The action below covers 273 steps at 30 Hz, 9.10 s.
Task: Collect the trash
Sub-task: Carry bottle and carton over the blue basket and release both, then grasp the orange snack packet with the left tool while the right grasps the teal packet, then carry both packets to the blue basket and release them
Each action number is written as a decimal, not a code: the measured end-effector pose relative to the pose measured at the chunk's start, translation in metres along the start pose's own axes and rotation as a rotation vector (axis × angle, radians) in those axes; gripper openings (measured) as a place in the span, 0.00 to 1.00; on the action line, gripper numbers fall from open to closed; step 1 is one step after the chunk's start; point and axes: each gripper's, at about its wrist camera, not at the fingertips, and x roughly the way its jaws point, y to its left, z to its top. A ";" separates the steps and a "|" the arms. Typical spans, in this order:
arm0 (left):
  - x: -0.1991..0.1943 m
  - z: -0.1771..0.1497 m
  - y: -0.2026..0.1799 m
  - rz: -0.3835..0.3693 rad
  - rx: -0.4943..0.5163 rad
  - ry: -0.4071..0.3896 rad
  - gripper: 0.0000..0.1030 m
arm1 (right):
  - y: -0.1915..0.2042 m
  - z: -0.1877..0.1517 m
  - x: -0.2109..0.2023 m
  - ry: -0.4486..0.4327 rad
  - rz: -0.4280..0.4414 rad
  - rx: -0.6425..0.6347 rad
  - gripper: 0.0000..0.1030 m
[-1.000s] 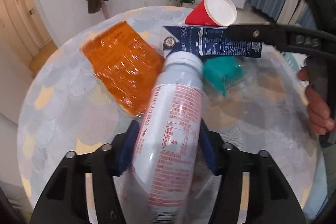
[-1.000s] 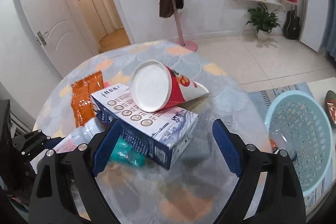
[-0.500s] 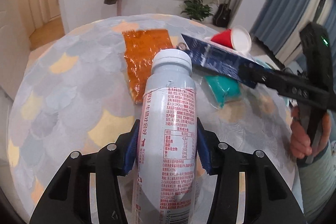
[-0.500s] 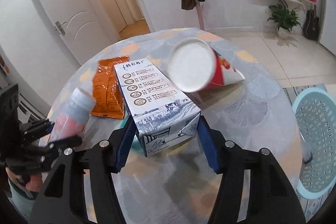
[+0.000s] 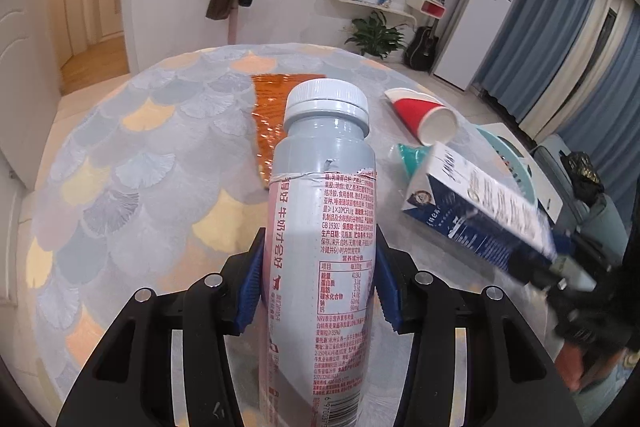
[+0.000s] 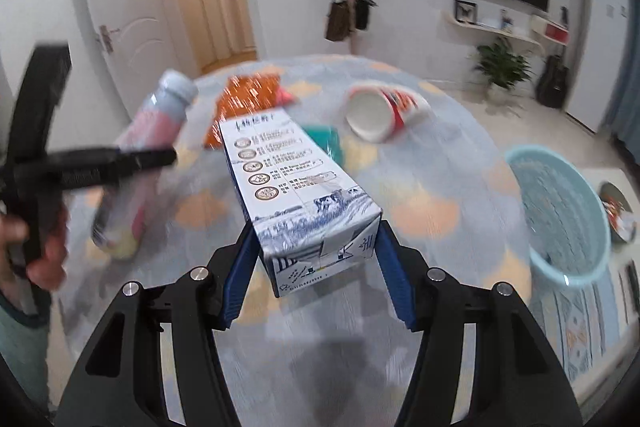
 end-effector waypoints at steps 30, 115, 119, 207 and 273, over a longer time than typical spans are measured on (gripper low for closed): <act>-0.012 0.007 -0.044 0.020 0.102 -0.008 0.45 | 0.024 0.015 0.024 0.064 0.038 -0.008 0.49; 0.041 0.118 -0.228 -0.265 0.291 -0.184 0.82 | -0.180 0.043 -0.014 -0.123 -0.341 0.532 0.67; -0.002 0.108 -0.196 -0.254 0.252 -0.249 0.82 | -0.136 0.053 -0.021 -0.150 -0.301 0.441 0.70; -0.051 0.077 -0.056 -0.032 0.000 -0.445 0.43 | -0.011 0.076 -0.019 -0.178 -0.077 0.255 0.47; 0.076 0.121 -0.194 -0.251 0.163 -0.181 0.87 | -0.215 0.041 0.003 -0.127 -0.389 0.642 0.70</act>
